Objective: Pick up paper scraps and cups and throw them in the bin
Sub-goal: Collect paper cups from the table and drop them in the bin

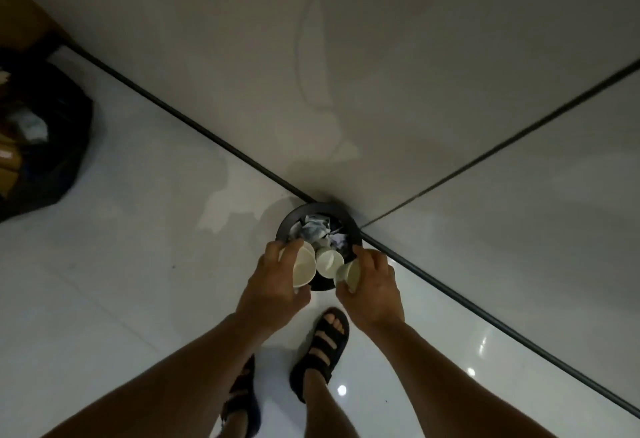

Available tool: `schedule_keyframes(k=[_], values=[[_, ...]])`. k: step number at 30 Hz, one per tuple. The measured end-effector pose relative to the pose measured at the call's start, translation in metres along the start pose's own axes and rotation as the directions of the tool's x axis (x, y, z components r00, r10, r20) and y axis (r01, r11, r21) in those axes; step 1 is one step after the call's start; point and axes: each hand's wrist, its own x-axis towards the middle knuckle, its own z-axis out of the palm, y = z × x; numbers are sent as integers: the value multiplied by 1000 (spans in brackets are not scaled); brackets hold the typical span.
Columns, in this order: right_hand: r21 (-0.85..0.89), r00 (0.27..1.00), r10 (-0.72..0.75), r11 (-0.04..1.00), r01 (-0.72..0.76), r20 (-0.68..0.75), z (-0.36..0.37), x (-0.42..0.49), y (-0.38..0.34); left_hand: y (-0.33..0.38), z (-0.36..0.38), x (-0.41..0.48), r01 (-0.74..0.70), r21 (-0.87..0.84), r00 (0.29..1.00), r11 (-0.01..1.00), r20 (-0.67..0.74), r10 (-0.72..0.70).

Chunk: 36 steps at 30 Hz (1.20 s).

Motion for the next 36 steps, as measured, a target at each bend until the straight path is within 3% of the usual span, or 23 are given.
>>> schedule_keyframes(k=[10, 16, 21, 30, 36], values=[[22, 993, 122, 992, -122, -1, 135, 97, 44, -93, 114, 85, -127, 196, 991, 972, 76, 114], [-94, 999, 25, 995, -29, -44, 170, 108, 66, -123, 146, 101, -210, 332, 977, 920, 100, 186], [-154, 1000, -20, 988, 22, 14, 177, 112, 78, -138, 153, 100, -261, 409, 960, 874, 202, 192], [-84, 989, 144, 986, -147, -38, 97, 46, 42, -85, 56, 84, -172, 388, 971, 906, 222, 90], [-26, 969, 202, 978, -208, -146, 6, -18, -14, -13, -41, 58, -275, 407, 949, 871, 261, 178]])
